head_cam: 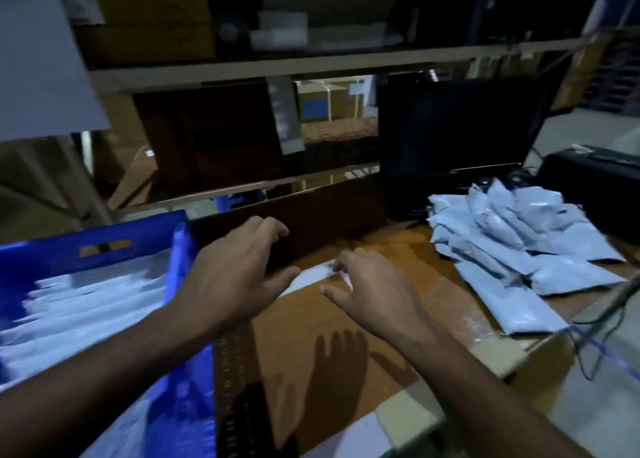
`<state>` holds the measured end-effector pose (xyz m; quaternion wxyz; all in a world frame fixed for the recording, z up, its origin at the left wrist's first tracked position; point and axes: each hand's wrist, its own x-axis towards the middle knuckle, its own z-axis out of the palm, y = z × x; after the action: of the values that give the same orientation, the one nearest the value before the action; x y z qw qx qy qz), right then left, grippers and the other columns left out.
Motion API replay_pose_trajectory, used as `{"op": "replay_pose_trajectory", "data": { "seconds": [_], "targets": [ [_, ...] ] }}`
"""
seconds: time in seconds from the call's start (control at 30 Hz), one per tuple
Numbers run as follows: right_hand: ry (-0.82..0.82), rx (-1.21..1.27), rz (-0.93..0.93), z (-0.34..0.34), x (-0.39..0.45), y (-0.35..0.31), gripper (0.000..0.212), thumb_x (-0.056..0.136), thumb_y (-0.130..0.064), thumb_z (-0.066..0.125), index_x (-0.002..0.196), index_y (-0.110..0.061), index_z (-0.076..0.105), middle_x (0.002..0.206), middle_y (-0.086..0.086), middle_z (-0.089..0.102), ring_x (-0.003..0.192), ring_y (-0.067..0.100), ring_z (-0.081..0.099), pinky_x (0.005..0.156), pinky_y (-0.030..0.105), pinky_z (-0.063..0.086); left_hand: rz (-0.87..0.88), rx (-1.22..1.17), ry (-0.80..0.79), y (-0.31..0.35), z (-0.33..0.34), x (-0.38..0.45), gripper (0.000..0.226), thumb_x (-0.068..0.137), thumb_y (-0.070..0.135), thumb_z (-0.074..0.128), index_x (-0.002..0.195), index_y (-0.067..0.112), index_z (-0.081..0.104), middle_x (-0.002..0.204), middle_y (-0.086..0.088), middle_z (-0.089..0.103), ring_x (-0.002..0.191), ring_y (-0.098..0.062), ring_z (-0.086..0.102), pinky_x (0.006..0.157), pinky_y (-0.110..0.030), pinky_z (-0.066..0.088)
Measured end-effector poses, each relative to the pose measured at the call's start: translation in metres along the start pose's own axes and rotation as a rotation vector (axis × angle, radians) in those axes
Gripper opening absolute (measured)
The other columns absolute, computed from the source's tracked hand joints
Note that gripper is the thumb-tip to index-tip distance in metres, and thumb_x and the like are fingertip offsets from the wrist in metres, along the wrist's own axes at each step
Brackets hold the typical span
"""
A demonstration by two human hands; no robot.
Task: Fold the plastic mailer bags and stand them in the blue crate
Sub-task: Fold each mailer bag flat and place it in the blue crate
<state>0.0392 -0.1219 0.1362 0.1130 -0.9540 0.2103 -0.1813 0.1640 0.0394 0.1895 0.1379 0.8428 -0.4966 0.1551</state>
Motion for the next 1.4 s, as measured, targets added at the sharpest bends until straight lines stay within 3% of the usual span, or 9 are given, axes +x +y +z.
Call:
{"op": "replay_pose_trajectory", "data": {
  "seconds": [0.23, 0.47, 0.6, 0.77, 0.9, 1.03, 1.23, 1.4],
  "targets": [
    [-0.005, -0.045, 0.252, -0.021, -0.006, 0.156, 0.044, 0.092, -0.059, 0.059, 0.121, -0.026, 0.061, 0.117, -0.006, 0.064, 0.108, 0.015, 0.059, 0.082, 0.034, 0.051, 0.123, -0.009, -0.11, 0.104, 0.092, 0.089, 0.058, 0.095, 0.06, 0.057, 0.143, 0.03, 0.041, 0.137, 0.008, 0.051, 0.113, -0.012, 0.057, 0.086, -0.03, 0.054],
    [0.114, -0.034, 0.361, -0.039, 0.005, 0.298, 0.038, 0.095, -0.044, 0.062, 0.125, -0.021, 0.061, 0.117, -0.002, 0.064, 0.101, 0.021, 0.064, 0.077, 0.036, 0.052, 0.049, -0.137, -0.153, 0.194, 0.191, 0.161, 0.049, 0.097, 0.054, 0.057, 0.135, 0.027, 0.046, 0.129, 0.005, 0.056, 0.11, -0.016, 0.059, 0.081, -0.033, 0.053],
    [0.211, -0.015, 0.371, -0.037, 0.04, 0.339, 0.038, 0.092, -0.034, 0.067, 0.125, -0.016, 0.061, 0.115, 0.0, 0.064, 0.111, 0.022, 0.059, 0.081, 0.037, 0.051, -0.091, -0.278, -0.138, 0.229, 0.224, 0.186, 0.04, 0.095, 0.05, 0.062, 0.127, 0.027, 0.053, 0.12, 0.008, 0.059, 0.1, -0.014, 0.059, 0.076, -0.033, 0.051],
    [0.2, -0.107, 0.319, -0.017, 0.076, 0.372, 0.042, 0.085, -0.034, 0.073, 0.12, -0.015, 0.059, 0.113, 0.003, 0.06, 0.11, 0.024, 0.053, 0.08, 0.038, 0.049, -0.219, -0.384, -0.121, 0.253, 0.252, 0.192, 0.039, 0.093, 0.049, 0.064, 0.126, 0.03, 0.055, 0.116, 0.012, 0.061, 0.099, -0.009, 0.059, 0.079, -0.033, 0.056],
    [0.212, -0.155, 0.256, -0.001, 0.082, 0.386, 0.031, 0.08, -0.025, 0.075, 0.105, -0.013, 0.062, 0.1, 0.005, 0.059, 0.097, 0.026, 0.054, 0.075, 0.037, 0.043, -0.247, -0.405, -0.127, 0.252, 0.258, 0.19, 0.04, 0.092, 0.048, 0.065, 0.128, 0.031, 0.056, 0.113, 0.014, 0.062, 0.101, -0.009, 0.061, 0.082, -0.036, 0.057],
    [0.372, -0.134, 0.215, 0.008, 0.08, 0.387, 0.019, 0.082, -0.013, 0.072, 0.101, -0.013, 0.068, 0.092, 0.004, 0.061, 0.091, 0.026, 0.056, 0.07, 0.038, 0.045, -0.26, -0.407, -0.102, 0.248, 0.258, 0.187, 0.039, 0.094, 0.049, 0.064, 0.127, 0.032, 0.057, 0.113, 0.015, 0.062, 0.097, -0.006, 0.06, 0.08, -0.034, 0.059],
    [0.672, -0.07, 0.124, -0.02, 0.07, 0.351, 0.021, 0.093, -0.011, 0.063, 0.113, -0.008, 0.065, 0.099, 0.007, 0.064, 0.094, 0.027, 0.057, 0.076, 0.04, 0.049, -0.327, -0.542, -0.022, 0.235, 0.245, 0.188, 0.031, 0.095, 0.046, 0.065, 0.12, 0.03, 0.058, 0.108, 0.014, 0.061, 0.095, -0.004, 0.061, 0.081, -0.034, 0.058],
    [0.745, 0.263, 0.095, -0.033, 0.047, 0.307, 0.016, 0.094, -0.008, 0.065, 0.109, -0.003, 0.063, 0.099, 0.006, 0.061, 0.094, 0.022, 0.055, 0.077, 0.03, 0.045, -0.472, -0.696, 0.195, 0.197, 0.225, 0.182, 0.036, 0.096, 0.039, 0.066, 0.128, 0.026, 0.056, 0.116, 0.011, 0.058, 0.101, -0.002, 0.058, 0.083, -0.031, 0.057]
  ]
}}
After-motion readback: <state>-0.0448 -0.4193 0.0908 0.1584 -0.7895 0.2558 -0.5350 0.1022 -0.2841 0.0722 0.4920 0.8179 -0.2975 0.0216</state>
